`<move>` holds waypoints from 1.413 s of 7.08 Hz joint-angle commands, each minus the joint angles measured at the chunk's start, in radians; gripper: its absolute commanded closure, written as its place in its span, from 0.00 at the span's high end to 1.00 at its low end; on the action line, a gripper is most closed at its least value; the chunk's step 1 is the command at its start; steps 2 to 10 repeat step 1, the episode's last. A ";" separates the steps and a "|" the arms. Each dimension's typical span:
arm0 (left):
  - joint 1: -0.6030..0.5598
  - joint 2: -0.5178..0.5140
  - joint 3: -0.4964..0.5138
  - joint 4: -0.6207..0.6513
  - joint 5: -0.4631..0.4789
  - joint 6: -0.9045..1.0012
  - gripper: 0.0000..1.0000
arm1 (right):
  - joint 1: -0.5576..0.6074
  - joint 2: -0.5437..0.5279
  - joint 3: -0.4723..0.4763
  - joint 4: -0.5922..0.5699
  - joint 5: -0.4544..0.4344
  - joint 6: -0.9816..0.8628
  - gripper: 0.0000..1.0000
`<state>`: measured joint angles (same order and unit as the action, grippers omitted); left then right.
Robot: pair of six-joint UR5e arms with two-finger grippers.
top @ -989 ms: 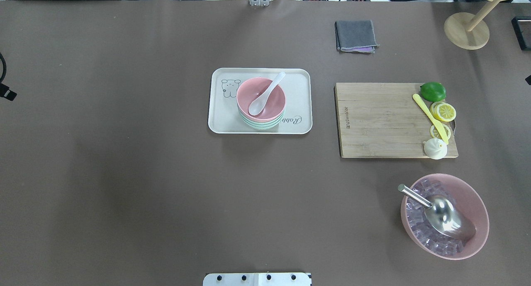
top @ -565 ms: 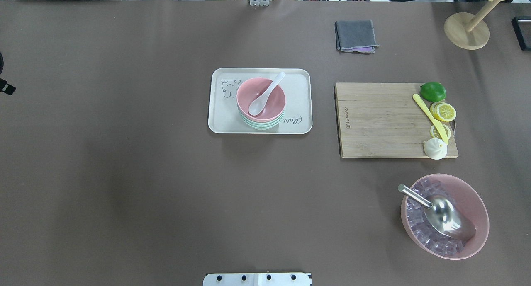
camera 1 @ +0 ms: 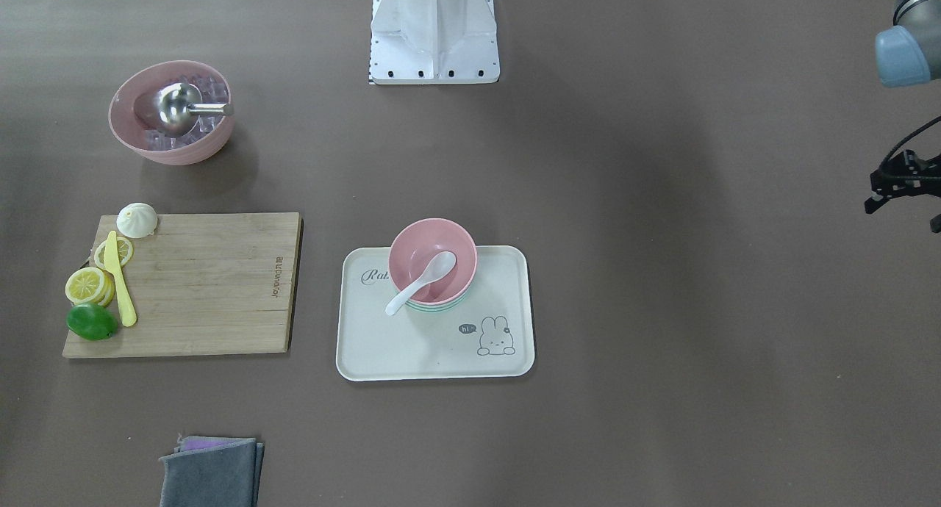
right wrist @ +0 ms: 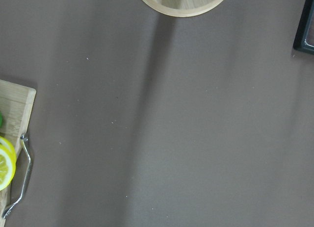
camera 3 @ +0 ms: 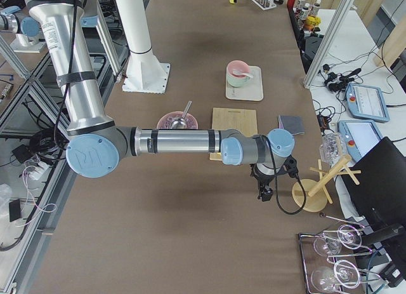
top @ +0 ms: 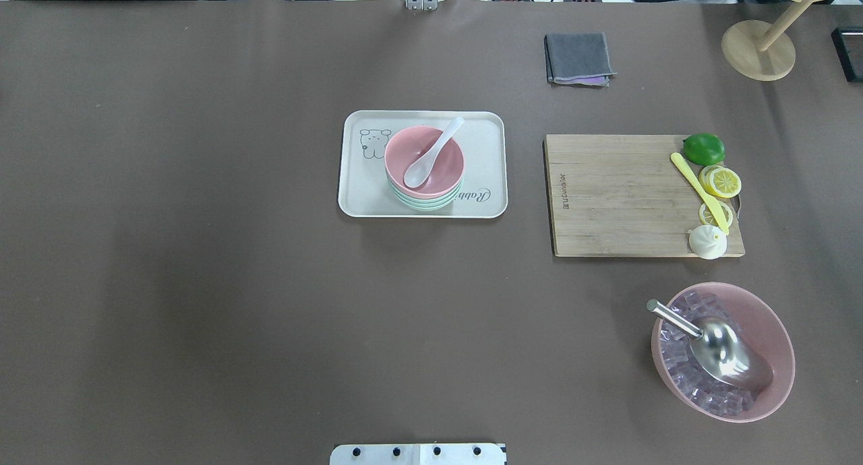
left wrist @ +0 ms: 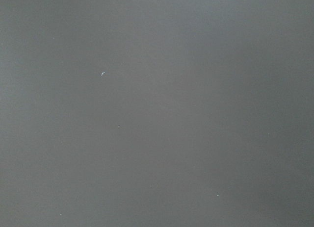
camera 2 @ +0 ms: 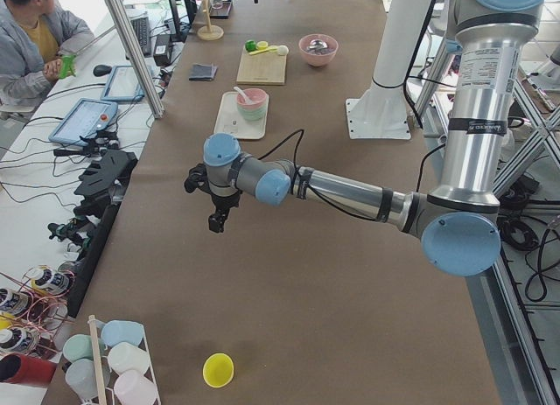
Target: Stack pink bowl on green and place spoon
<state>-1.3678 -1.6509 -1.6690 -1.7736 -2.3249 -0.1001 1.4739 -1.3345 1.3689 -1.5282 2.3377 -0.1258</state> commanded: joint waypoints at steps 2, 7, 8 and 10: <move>-0.120 0.015 0.086 0.000 -0.007 0.005 0.98 | 0.006 -0.026 0.024 -0.001 0.003 0.000 1.00; -0.120 0.015 0.086 0.000 -0.007 0.005 0.98 | 0.006 -0.026 0.024 -0.001 0.003 0.000 1.00; -0.120 0.015 0.086 0.000 -0.007 0.005 0.98 | 0.006 -0.026 0.024 -0.001 0.003 0.000 1.00; -0.120 0.015 0.086 0.000 -0.007 0.005 0.98 | 0.006 -0.026 0.024 -0.001 0.003 0.000 1.00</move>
